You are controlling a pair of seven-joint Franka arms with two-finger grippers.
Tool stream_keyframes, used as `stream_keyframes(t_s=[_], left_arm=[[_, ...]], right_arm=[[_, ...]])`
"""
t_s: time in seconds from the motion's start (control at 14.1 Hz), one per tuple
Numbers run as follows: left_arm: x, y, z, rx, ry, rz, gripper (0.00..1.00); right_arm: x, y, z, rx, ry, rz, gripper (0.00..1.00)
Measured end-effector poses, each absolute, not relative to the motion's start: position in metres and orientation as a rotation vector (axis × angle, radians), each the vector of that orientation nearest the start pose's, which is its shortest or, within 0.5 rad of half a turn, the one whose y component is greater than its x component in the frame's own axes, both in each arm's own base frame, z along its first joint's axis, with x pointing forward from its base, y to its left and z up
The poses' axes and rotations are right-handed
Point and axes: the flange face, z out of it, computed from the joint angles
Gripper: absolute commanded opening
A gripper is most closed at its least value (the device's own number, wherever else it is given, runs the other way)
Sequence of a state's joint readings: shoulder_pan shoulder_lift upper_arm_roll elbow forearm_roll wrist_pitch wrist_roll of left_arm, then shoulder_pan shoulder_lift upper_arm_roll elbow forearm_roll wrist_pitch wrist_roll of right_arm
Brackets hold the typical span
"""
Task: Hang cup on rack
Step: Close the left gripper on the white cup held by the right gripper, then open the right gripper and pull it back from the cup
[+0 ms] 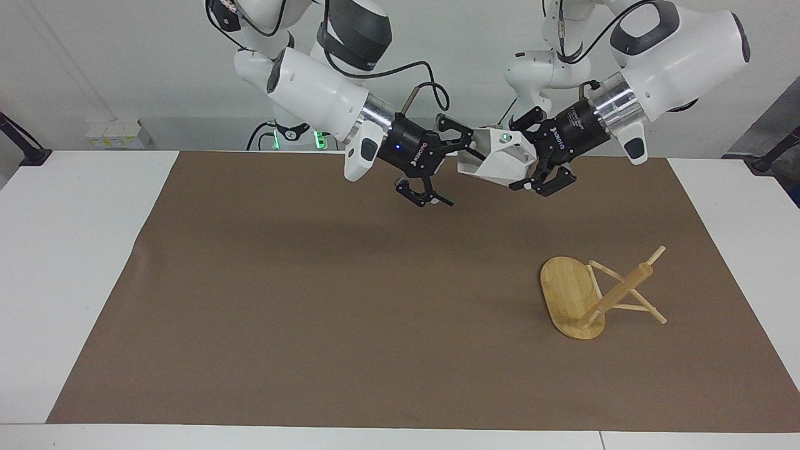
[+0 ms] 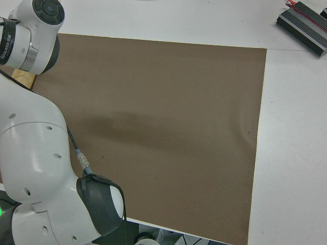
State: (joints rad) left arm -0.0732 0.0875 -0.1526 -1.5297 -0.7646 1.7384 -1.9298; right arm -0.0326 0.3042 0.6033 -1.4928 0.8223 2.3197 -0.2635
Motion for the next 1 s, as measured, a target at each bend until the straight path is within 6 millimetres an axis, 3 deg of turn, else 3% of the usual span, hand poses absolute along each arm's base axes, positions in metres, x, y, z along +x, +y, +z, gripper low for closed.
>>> stream_keyframes(t_s=[0.21, 0.43, 0.78, 1.0], left_arm=[[0.571, -0.187, 0.636, 1.582, 1.996, -0.837, 0.00], [0.577, -0.179, 0.629, 1.535, 2.046, -0.804, 0.00], [0.584, -0.170, 0.603, 1.331, 2.225, -0.673, 0.00], [0.584, -0.166, 0.585, 1.189, 2.305, -0.603, 0.00]], right_arm=[[0.603, 0.325, 0.595, -2.111, -0.313, -0.420, 1.00], [0.612, 0.308, 0.595, -2.121, -0.189, -0.386, 1.00], [0.632, 0.265, 0.592, -2.130, 0.029, -0.342, 1.00], [0.642, 0.231, 0.575, -2.221, 0.097, -0.350, 1.00]])
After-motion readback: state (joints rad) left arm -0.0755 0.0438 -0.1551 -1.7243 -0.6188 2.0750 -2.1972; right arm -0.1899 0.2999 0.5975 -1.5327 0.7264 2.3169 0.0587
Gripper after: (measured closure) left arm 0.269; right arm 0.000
